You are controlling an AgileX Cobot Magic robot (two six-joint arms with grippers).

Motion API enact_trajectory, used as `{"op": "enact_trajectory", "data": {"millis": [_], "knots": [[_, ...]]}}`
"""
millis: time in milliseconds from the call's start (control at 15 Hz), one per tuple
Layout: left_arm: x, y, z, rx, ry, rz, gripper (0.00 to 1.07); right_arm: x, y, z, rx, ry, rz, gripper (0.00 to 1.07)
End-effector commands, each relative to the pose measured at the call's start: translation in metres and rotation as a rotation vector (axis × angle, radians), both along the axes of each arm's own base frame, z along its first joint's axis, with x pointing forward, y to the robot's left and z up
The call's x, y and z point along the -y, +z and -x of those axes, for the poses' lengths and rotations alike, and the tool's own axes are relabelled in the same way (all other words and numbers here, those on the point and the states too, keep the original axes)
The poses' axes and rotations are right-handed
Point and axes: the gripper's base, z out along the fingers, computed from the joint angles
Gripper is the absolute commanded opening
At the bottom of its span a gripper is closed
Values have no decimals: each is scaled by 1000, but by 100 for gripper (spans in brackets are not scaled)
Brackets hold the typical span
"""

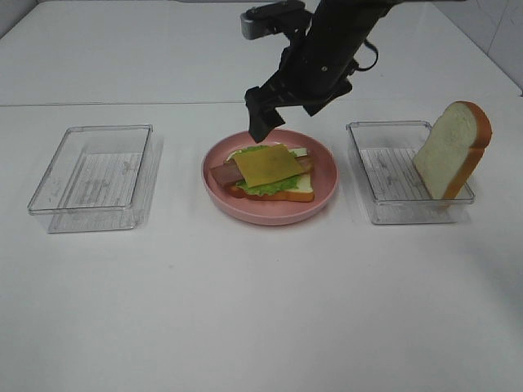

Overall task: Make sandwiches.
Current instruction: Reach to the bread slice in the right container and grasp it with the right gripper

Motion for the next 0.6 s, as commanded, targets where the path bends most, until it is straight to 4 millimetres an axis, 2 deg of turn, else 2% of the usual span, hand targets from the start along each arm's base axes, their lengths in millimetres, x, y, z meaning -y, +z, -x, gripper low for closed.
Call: {"op": "enact_trajectory", "data": {"millis": [67, 200, 267, 400, 467, 533, 600], "knots": [[1, 0, 1, 8, 0, 7, 98, 12, 37, 11, 38, -24, 36, 98], [1, 0, 1, 8, 0, 7, 98, 31, 76, 20, 115, -89, 97, 98], [1, 0, 1, 8, 0, 7, 98, 38, 82, 20, 127, -109, 104, 98], [1, 0, 1, 8, 0, 7, 98, 69, 96, 19, 113, -211, 120, 98], [1, 0, 1, 8, 0, 7, 98, 97, 98, 15, 79, -286, 135, 98], [1, 0, 1, 8, 0, 7, 98, 112, 97, 13, 58, -326, 146, 98], [1, 0, 1, 8, 0, 7, 98, 119, 97, 12, 47, -343, 146, 98]]}}
